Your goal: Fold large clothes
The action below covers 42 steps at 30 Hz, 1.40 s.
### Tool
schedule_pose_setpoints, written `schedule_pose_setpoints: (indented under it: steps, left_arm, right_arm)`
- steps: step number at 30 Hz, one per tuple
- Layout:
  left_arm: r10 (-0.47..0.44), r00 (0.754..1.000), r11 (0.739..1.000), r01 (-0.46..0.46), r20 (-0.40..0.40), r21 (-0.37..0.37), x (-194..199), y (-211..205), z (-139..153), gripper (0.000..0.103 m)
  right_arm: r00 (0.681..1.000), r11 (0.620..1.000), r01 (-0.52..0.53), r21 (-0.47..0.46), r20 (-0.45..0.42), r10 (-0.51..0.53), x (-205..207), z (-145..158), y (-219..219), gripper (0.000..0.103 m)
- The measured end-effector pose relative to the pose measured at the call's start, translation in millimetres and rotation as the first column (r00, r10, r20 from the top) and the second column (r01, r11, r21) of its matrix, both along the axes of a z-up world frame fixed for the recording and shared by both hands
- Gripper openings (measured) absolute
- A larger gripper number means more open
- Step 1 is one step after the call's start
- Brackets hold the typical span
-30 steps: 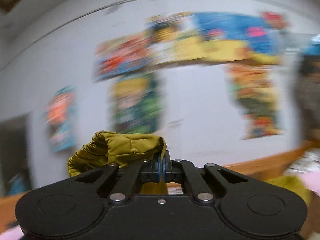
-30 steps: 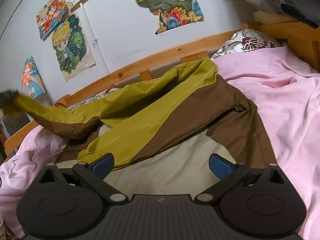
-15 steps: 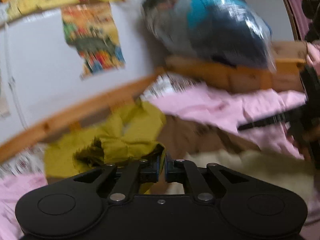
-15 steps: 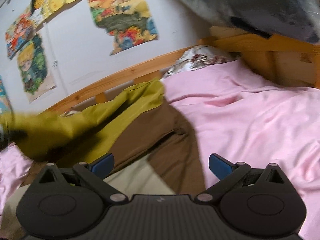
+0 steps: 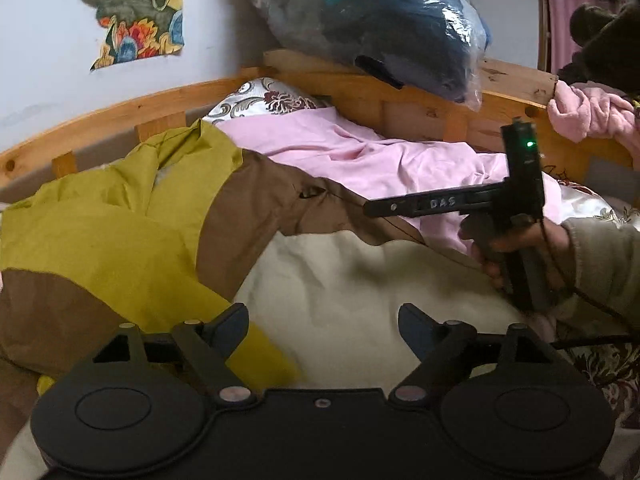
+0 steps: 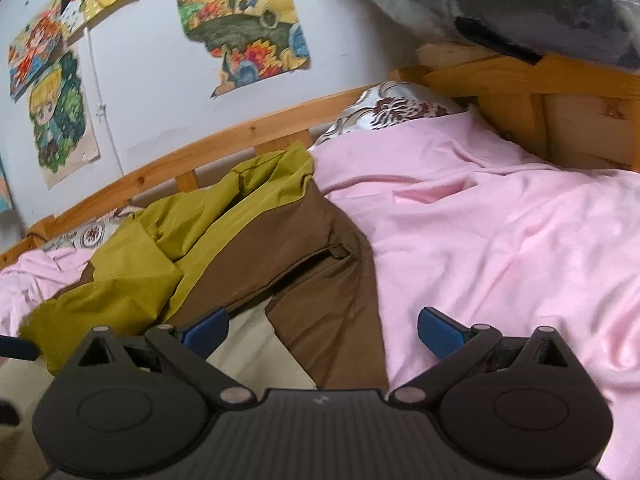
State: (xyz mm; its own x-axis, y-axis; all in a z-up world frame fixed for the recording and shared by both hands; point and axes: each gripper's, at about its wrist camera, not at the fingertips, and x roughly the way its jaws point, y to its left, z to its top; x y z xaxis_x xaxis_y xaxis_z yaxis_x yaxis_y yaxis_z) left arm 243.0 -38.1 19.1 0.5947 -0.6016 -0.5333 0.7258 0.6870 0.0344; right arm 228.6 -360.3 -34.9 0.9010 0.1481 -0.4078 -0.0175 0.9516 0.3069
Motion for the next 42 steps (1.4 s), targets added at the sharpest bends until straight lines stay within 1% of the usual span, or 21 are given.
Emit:
schedule_pose_setpoints:
  steps: [3,5,6,8,10,12,13,14,16,17,18,20,23,27,29,33,36,38,39,40,42]
  left_arm:
    - [0.065,0.997,0.996,-0.062,0.041,-0.066,8.5,16.6,10.4,0.086]
    - [0.142,0.989,0.982,-0.136,0.040,-0.128,19.4,32.1,13.3,0.096]
    - [0.190,0.982,0.971,-0.184,0.022,-0.150,29.2,40.8,10.2,0.096]
    - [0.253,0.967,0.953,-0.257,-0.041,-0.162,49.2,52.5,-0.8,0.095]
    - [0.283,0.946,0.931,-0.310,-0.158,-0.191,67.3,63.5,-15.2,0.091]
    - [0.254,0.934,0.918,-0.315,-0.254,-0.242,75.6,70.3,-26.6,0.087]
    - [0.239,0.933,0.916,-0.309,-0.270,-0.255,76.5,70.5,-29.8,0.085]
    - [0.217,0.936,0.921,-0.291,-0.278,-0.259,76.1,68.0,-33.1,0.079]
    - [0.173,0.943,0.938,-0.245,-0.283,-0.244,74.2,58.9,-38.8,0.063]
    - [0.170,0.947,0.947,-0.233,-0.272,-0.221,72.0,52.6,-41.1,0.045]
    - [0.172,0.950,0.955,-0.226,-0.260,-0.192,70.6,46.3,-42.8,0.018]
    - [0.208,0.946,0.951,-0.255,-0.251,-0.174,67.2,43.4,-44.7,0.016]
    - [0.276,0.915,0.894,-0.356,-0.294,-0.273,56.3,64.7,-42.3,0.014]
    - [0.387,0.856,0.772,-0.504,-0.342,-0.388,27.0,106.3,-41.6,0.013]
    - [0.420,0.837,0.736,-0.540,-0.352,-0.408,17.5,116.6,-39.5,0.013]
    - [0.432,0.835,0.710,-0.548,-0.342,-0.443,-0.2,121.1,-32.0,0.013]
    - [0.401,0.852,0.721,-0.520,-0.337,-0.457,-5.6,112.1,-35.0,0.013]
    - [0.376,0.863,0.731,-0.500,-0.337,-0.464,-7.9,103.7,-36.1,0.013]
    - [0.368,0.864,0.730,-0.498,-0.344,-0.469,-8.9,102.9,-37.0,0.013]
    - [0.362,0.863,0.725,-0.499,-0.353,-0.475,-3.6,99.7,-38.8,0.013]
    - [0.340,0.866,0.721,-0.490,-0.366,-0.490,-2.6,95.7,-40.9,0.012]
  right_arm:
    - [1.000,1.000,-0.016,-0.003,-0.005,0.016,8.4,-3.0,2.3,0.103]
    - [0.999,0.999,-0.033,-0.006,-0.007,0.033,14.4,-2.7,4.7,0.103]
    - [0.999,0.999,-0.045,-0.003,-0.004,0.045,17.8,-1.5,6.2,0.103]
    - [0.997,0.997,-0.080,-0.004,0.015,0.080,29.4,4.7,13.9,0.103]
    - [0.991,0.991,-0.130,0.001,0.024,0.130,48.9,15.9,23.8,0.103]
    - [0.975,0.976,-0.217,0.024,0.046,0.216,75.7,30.0,37.8,0.102]
    - [0.963,0.963,-0.268,0.037,0.055,0.266,93.3,37.4,47.0,0.099]
    - [0.951,0.950,-0.307,0.048,0.049,0.305,110.1,43.4,56.1,0.097]
    - [0.923,0.921,-0.384,0.063,0.018,0.383,148.6,54.5,80.6,0.084]
    - [0.911,0.909,-0.412,0.059,0.001,0.413,165.7,58.3,93.4,0.082]
    - [0.899,0.899,-0.435,0.044,-0.021,0.436,182.9,61.2,107.1,0.077]
    - [0.882,0.886,-0.464,0.027,-0.075,0.464,216.6,60.0,126.5,0.070]
    - [0.865,0.877,-0.467,0.113,-0.147,0.479,248.5,53.2,143.1,0.066]
    - [0.832,0.858,-0.470,0.208,-0.221,0.509,263.2,38.2,153.7,0.066]
    - [0.817,0.851,-0.448,0.275,-0.260,0.515,268.5,30.0,155.5,0.066]
    - [0.790,0.824,-0.353,0.443,-0.331,0.516,279.9,10.4,151.6,0.067]
    - [0.783,0.779,-0.269,0.566,-0.342,0.519,289.3,-1.8,151.0,0.067]
    - [0.789,0.741,-0.217,0.636,-0.333,0.517,296.9,-6.5,150.8,0.058]
    - [0.795,0.732,-0.195,0.653,-0.331,0.508,301.1,-6.8,150.3,0.045]
    - [0.797,0.729,-0.196,0.656,-0.327,0.508,305.9,-5.1,151.4,0.028]
    - [0.801,0.750,-0.222,0.622,-0.323,0.505,313.3,4.2,155.9,0.015]
